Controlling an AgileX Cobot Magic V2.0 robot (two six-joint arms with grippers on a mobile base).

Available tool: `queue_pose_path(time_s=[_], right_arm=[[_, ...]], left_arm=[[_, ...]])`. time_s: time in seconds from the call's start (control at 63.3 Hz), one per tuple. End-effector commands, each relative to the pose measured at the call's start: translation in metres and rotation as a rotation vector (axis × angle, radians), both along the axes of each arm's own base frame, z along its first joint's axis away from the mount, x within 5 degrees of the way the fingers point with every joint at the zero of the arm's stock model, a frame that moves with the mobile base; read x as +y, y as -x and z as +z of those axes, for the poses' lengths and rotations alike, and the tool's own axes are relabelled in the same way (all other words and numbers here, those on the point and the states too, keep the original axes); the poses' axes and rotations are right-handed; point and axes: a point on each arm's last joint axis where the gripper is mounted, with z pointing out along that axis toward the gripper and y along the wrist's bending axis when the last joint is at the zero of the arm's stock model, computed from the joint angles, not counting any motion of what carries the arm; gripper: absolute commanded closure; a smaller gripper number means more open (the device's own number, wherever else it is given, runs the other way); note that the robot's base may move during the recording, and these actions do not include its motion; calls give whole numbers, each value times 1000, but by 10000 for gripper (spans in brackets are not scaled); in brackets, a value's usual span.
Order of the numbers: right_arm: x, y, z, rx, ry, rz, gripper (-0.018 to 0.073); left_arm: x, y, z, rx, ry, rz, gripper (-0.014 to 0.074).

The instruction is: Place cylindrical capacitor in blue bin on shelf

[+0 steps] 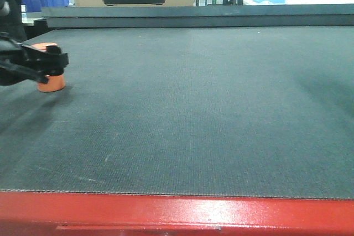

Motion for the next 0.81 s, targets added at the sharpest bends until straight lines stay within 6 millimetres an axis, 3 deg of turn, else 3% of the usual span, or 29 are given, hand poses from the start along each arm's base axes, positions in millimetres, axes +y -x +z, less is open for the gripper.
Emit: queue_pose_path(time_s=[0.0, 0.205, 0.632, 0.711, 0.789], right_arm=[[0, 1, 6, -32, -1, 0, 721], [0, 1, 6, -32, -1, 0, 721], [0, 1, 6, -32, -1, 0, 721], [0, 1, 6, -32, -1, 0, 721], [0, 1, 6, -32, -1, 0, 721]], left_arm=[[-2, -11, 5, -39, 7, 3, -4], [2, -31, -2, 33, 14, 20, -4], [5, -32, -15, 69, 29, 51, 11], [5, -32, -14, 52, 29, 51, 96], [5, -32, -14, 51, 29, 51, 277]])
